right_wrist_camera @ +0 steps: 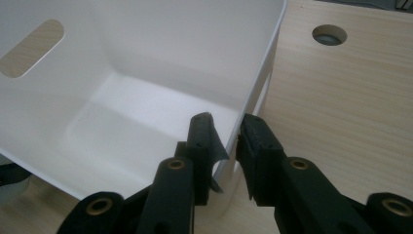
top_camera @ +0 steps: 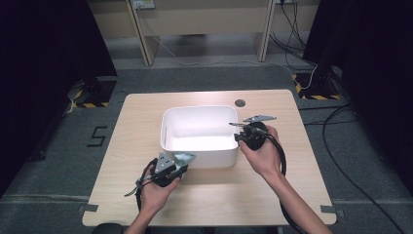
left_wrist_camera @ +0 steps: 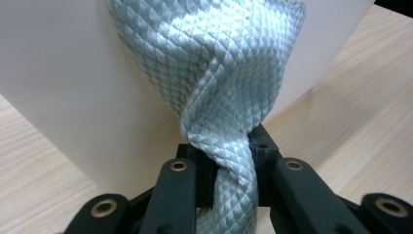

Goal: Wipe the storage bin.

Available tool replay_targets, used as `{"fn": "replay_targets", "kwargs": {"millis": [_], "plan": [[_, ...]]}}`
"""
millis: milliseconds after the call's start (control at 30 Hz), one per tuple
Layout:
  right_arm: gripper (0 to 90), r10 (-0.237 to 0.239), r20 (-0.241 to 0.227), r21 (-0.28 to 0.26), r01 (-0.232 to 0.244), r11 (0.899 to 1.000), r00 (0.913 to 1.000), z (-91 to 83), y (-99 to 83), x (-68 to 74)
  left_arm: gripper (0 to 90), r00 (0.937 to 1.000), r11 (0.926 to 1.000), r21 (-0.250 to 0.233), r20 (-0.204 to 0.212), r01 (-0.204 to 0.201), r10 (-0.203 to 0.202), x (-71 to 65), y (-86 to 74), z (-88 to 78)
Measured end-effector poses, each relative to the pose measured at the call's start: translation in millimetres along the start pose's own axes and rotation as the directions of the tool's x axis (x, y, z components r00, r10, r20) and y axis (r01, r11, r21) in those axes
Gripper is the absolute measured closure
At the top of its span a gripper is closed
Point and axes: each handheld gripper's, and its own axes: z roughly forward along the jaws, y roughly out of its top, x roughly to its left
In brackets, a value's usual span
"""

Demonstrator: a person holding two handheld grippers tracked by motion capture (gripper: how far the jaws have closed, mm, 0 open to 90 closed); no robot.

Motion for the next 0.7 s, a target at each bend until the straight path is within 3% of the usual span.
{"fn": "replay_targets", "kwargs": {"millis": [700], "plan": [[75.2,0.002,-0.001,-0.001,-0.002,1.0,1.0,0.3,0.0,0.4,76.9,1.0,0.9997,-0.024,0.002,-0.008,0.008,-4.2,10.0,-5.0]]}}
